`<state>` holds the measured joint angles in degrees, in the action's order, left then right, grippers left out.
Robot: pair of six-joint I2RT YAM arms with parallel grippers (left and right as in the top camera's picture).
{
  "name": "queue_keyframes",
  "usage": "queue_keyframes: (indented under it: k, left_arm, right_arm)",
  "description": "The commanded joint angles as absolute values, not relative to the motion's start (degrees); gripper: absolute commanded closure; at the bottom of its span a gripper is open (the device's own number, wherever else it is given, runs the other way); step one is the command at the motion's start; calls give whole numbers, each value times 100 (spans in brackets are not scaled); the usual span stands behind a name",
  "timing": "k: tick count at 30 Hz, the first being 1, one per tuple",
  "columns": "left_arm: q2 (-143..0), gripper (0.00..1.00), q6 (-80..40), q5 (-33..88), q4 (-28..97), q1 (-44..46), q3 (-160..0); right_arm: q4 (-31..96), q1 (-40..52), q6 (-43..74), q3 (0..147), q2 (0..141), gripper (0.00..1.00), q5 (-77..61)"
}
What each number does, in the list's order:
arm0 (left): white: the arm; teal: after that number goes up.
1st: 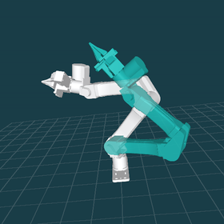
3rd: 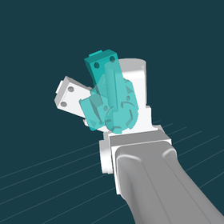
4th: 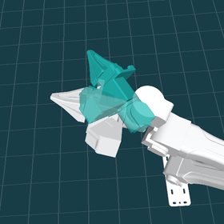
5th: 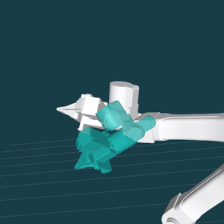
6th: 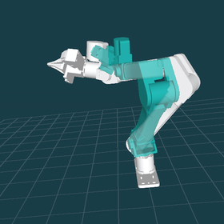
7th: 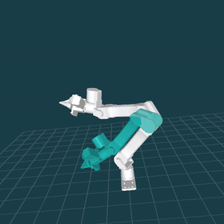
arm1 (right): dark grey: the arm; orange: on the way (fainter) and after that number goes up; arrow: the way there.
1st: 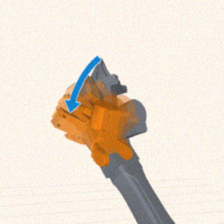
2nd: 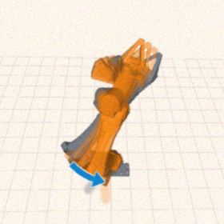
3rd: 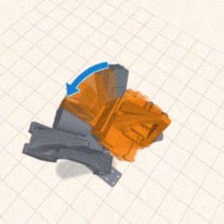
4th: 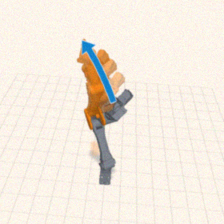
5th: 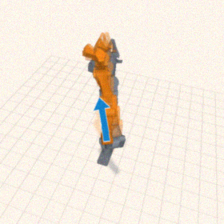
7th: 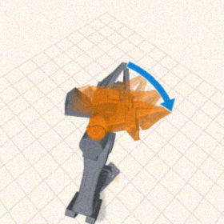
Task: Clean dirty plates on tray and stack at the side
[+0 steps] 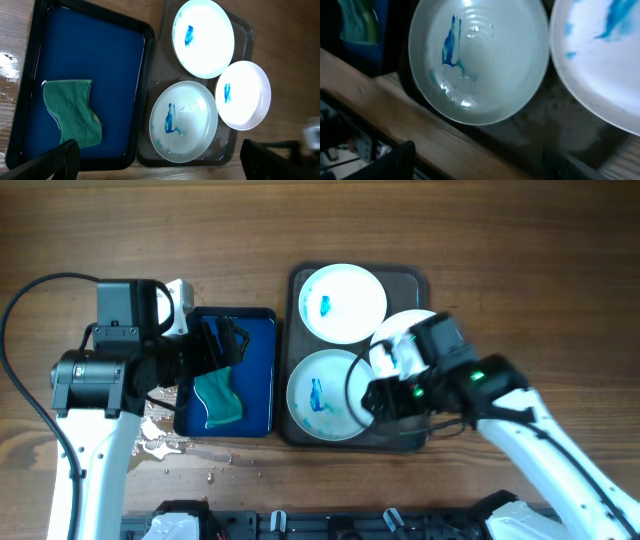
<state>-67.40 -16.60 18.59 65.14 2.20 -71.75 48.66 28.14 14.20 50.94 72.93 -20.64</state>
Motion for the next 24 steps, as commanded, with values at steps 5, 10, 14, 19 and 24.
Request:
queue_keyframes:
  k: [5,10,14,19,24]
  left_arm:
    - [-6698,0,-1601,1966,6521,235,-7271]
    - [-6709,0,-1592,1929,6569,235,-7271]
    - [-6720,0,-1584,1632,6722,235,-7271]
    - [-6720,0,-1579,1551,6775,235,-7271]
    - [-6720,0,-1581,1551,6790,237,-7271]
  right_arm:
    - [3900,3267,2405,4515,8414,62,-1116]
    - [3146,3258,2810,4515,9319,84,-843]
    - [2961,3173,3046,4517,9343,89,-456]
    - [3157,3153,1802,4792,9091,80,-1420]
    - [3806,3153,2174,5037,8385,73,-650]
